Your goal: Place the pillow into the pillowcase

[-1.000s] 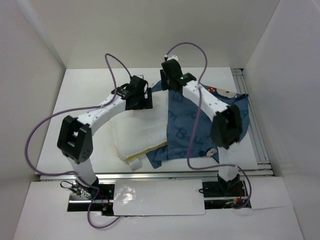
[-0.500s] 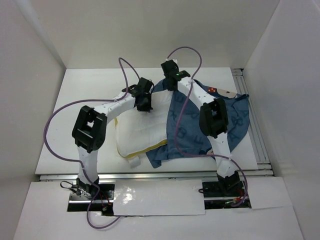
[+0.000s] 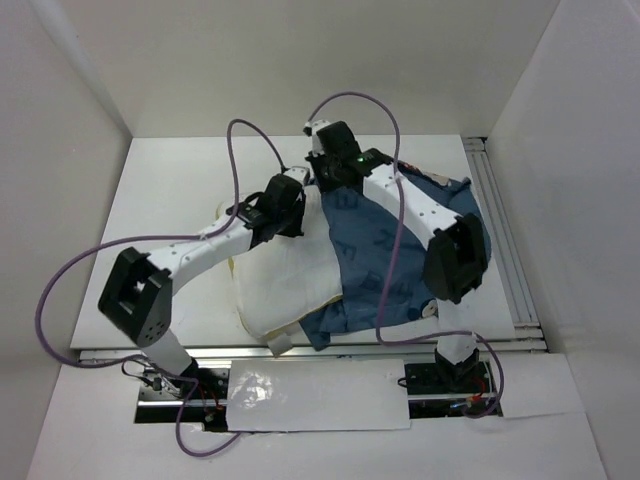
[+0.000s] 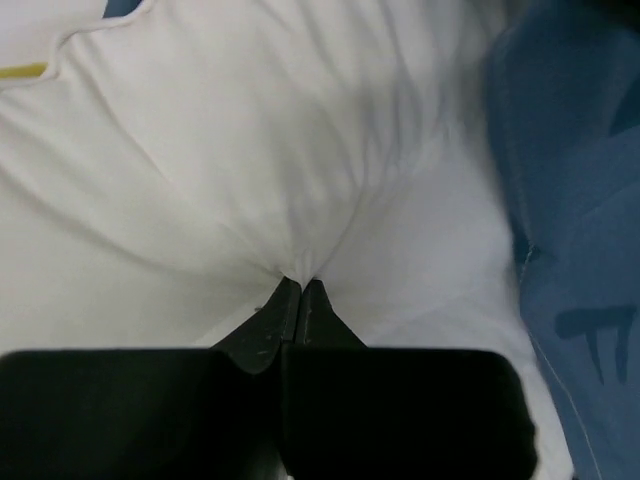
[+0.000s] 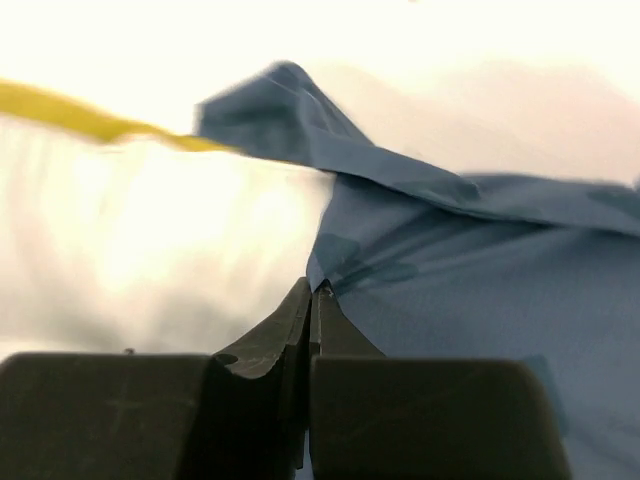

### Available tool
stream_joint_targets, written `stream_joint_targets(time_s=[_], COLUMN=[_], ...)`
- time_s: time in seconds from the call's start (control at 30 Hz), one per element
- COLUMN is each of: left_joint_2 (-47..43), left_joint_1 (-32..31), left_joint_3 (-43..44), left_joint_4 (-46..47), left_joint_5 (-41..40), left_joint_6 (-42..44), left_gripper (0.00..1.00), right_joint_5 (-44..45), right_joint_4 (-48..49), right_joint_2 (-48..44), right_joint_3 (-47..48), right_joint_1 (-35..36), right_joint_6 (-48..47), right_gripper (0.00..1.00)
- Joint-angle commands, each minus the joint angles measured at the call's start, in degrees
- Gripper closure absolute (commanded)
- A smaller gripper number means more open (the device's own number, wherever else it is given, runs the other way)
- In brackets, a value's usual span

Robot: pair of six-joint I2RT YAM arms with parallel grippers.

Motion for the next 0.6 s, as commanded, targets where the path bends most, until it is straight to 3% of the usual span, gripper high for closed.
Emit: stream_joint_targets(time_s=[0.0, 0.2, 0.37, 0.57], left_joint_2=[-11.2, -23.1, -32.6, -35.3], left_joint_1=[-3.1, -4.8, -4.9, -4.9], left_joint_3=[-2.5, -9.9, -16.1, -17.5], left_joint_4=[14.4, 23.9, 32.9, 35.8], left_joint_5=[0.0, 2.8, 8.6, 14.1], left_joint_6=[4.6, 9.1, 13.1, 15.9], left_gripper=[1.0, 1.0, 1.0, 1.0], right_joint_5=[-9.0, -17.8, -18.5, -27.4], right_joint_4=[7.3, 9.5, 10.7, 12.4], right_joint_2=[-11.7, -16.5, -16.5, -15.2], right_joint_3=[-2.9, -6.4, -5.9, -0.9], right_joint_1=[6.0, 9.6, 9.6, 9.6], right_joint_6=[-1.2, 0.5, 1.9, 3.8], right_gripper=[1.0, 1.0, 1.0, 1.0])
